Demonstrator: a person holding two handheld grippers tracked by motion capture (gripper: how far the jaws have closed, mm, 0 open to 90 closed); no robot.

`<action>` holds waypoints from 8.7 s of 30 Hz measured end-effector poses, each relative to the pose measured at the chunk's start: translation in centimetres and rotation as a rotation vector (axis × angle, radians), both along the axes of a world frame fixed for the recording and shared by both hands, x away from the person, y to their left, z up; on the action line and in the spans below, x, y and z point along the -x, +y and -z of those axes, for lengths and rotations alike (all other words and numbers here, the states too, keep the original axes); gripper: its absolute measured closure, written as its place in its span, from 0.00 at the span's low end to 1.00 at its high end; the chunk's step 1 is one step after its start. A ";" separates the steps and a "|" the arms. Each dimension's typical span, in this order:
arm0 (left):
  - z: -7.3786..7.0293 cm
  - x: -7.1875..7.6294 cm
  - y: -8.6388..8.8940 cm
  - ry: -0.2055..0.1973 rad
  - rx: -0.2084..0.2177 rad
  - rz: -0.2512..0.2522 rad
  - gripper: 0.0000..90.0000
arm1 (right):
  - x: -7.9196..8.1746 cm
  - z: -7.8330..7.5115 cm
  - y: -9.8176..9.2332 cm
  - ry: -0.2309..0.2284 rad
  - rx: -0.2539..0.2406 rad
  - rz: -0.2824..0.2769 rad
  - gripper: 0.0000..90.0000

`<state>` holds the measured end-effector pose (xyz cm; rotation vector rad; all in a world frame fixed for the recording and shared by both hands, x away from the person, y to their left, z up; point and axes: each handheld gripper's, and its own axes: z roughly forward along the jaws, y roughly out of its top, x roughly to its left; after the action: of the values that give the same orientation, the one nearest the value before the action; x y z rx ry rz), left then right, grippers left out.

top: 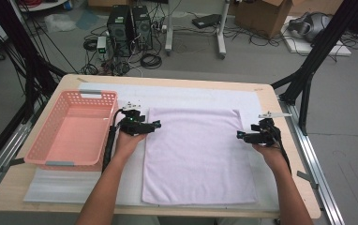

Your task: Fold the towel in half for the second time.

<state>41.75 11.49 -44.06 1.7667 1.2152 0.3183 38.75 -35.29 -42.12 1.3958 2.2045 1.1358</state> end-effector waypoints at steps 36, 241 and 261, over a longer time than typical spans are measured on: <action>-0.8 -0.6 0.7 -0.016 0.052 -0.174 0.95 | -4.2 0.3 1.5 -0.009 0.021 0.104 0.96; 0.5 2.7 1.2 0.007 0.014 -0.040 0.77 | 0.5 1.7 1.7 -0.059 0.029 0.053 0.75; 0.9 11.9 0.7 -0.016 -0.035 0.133 0.72 | 9.4 1.8 2.0 -0.041 0.010 -0.126 0.75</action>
<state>29.83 12.14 -44.93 1.8613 1.0810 0.2763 29.38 -33.25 -43.92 1.2337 2.2928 1.1828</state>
